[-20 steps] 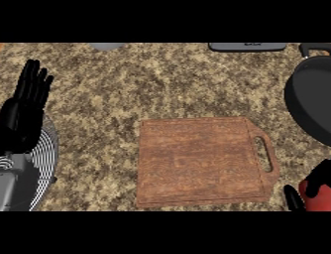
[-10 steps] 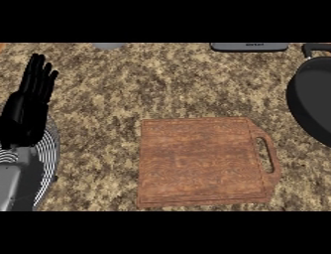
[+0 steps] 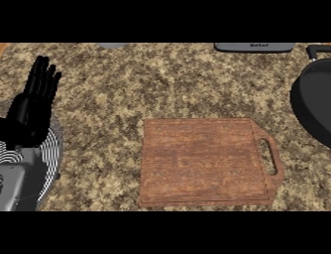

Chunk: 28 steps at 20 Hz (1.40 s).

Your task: Pick the bell pepper from the cutting board and place it in the pot

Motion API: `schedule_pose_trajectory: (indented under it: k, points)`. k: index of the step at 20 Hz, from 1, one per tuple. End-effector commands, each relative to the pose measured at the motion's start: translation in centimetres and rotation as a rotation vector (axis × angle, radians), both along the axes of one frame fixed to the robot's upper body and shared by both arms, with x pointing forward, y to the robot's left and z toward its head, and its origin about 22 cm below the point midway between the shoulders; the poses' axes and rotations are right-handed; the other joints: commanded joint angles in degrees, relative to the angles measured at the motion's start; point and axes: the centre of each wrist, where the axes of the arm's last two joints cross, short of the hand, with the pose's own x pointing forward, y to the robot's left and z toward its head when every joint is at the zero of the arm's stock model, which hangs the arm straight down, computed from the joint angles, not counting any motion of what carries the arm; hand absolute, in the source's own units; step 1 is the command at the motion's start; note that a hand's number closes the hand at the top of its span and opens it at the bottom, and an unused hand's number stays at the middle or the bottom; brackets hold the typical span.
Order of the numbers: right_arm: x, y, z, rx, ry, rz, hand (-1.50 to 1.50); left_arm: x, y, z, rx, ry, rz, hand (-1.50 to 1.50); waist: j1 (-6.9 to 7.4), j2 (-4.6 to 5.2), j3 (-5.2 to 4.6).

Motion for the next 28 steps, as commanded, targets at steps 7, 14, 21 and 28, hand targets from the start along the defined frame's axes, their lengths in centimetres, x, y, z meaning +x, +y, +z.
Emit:
schedule_pose_trajectory:
  k: [7,14,21,28]
  points:
    - [6.6,-2.3,-4.1,-0.049,0.048,-0.025,1.5,-0.3,0.1,1.6,0.006,-0.012,-0.01,0.0,1.05,0.14,0.04]
    - [6.5,-3.1,-8.2,0.134,0.352,0.006,-1.5,0.4,-1.0,0.1,-0.009,0.0,-0.037,0.0,1.48,0.48,0.08]
    - [7.3,-3.8,-7.2,0.155,0.307,0.203,-1.5,0.5,0.4,0.1,-0.014,-0.007,-0.033,0.0,1.03,0.41,0.09]
    - [8.6,-3.4,-5.6,0.462,0.145,0.265,-1.5,-0.4,-0.2,-0.1,0.006,0.007,-0.013,0.0,0.48,0.02,0.03]
